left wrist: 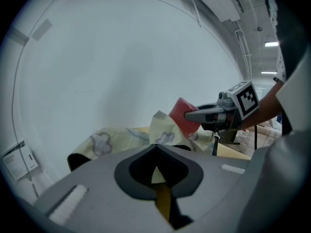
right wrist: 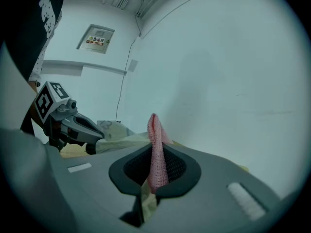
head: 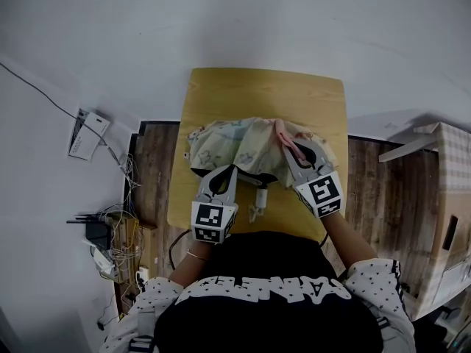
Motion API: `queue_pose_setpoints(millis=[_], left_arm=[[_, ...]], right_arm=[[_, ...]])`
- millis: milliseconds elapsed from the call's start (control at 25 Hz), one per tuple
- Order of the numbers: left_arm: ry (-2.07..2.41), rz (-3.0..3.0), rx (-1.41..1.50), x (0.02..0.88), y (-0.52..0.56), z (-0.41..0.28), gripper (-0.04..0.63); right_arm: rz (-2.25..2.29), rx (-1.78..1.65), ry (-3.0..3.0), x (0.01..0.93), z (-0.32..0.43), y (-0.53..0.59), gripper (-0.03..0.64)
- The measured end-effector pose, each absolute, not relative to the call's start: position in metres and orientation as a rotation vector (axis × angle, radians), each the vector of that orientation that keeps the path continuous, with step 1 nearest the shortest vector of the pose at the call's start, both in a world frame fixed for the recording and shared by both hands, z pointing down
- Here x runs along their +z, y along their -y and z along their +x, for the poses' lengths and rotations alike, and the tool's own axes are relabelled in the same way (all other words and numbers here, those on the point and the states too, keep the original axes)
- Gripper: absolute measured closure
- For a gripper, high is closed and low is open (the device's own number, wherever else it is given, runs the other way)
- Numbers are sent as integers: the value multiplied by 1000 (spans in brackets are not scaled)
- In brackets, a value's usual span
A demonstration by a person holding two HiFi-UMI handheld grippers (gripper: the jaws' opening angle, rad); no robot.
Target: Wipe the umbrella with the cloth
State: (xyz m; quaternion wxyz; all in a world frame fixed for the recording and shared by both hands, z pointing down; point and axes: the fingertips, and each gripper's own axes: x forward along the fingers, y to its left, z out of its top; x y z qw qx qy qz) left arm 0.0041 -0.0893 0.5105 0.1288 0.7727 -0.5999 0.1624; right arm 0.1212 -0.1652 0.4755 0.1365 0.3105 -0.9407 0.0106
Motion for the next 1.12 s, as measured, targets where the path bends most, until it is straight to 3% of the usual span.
queue_pose_setpoints(millis=[1120], left_arm=[[1719,2285,453,504,87,-14,595]], right_arm=[[465,74,2640,528,80,85,583]])
